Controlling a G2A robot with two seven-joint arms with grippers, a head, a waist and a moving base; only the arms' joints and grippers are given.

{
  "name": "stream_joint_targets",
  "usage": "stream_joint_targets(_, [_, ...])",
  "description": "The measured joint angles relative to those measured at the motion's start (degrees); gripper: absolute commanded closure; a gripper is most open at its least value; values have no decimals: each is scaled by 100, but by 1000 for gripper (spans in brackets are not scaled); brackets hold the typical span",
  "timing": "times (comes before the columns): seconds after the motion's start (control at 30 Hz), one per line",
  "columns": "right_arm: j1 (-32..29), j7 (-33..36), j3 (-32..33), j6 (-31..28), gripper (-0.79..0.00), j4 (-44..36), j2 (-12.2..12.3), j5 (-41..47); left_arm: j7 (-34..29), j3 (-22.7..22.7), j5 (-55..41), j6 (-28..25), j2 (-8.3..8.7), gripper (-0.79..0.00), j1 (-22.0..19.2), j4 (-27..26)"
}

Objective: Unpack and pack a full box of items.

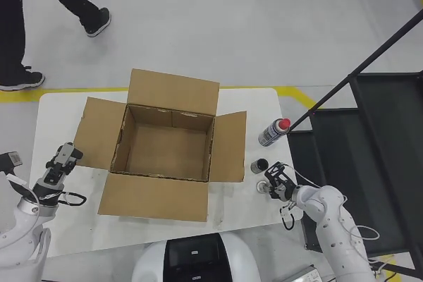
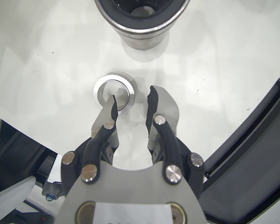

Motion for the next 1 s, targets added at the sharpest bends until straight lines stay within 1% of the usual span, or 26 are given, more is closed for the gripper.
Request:
stream_joint_targets(0.07, [36, -17, -36, 2, -252, 49, 11, 21, 0, 0, 0, 0, 0, -785, 0, 0])
stream_joint_targets(0.1, [48, -25, -49, 0, -231, 65, 15, 32, 0, 0, 0, 0, 0, -785, 0, 0])
stream_joint_targets(0.13, [60, -31, -66, 0, -188, 81, 22, 41, 0, 0, 0, 0, 0, -785, 0, 0])
stream_joint_targets(0.2, [74, -35, -93, 16, -40, 93, 32, 40, 0, 0, 0, 0, 0, -785, 0, 0])
stream_joint_targets(0.23, [81, -40, -108, 27, 0, 97, 38, 39, 0, 0, 0, 0, 0, -785, 0, 0])
stream_joint_targets(0.5, [146, -70, -194, 63, 0, 157, 84, 46, 0, 0, 0, 0, 0, -785, 0, 0])
stream_joint_targets(0.67, [-10, -259, 0, -78, 0, -30, 143, 283, 0, 0, 0, 0, 0, -785, 0, 0])
stream_joint_targets(0.8, [-451, -489, 446, -357, 0, -590, 223, 638, 0, 0, 0, 0, 0, -785, 0, 0])
stream_joint_targets(0.93, [-1058, -770, 991, -732, 0, -1449, 294, 1150, 0, 0, 0, 0, 0, -785, 0, 0])
stream_joint_targets(1.0, [-1293, -899, 1164, -876, 0, -1860, 314, 1324, 0, 0, 0, 0, 0, -785, 0, 0])
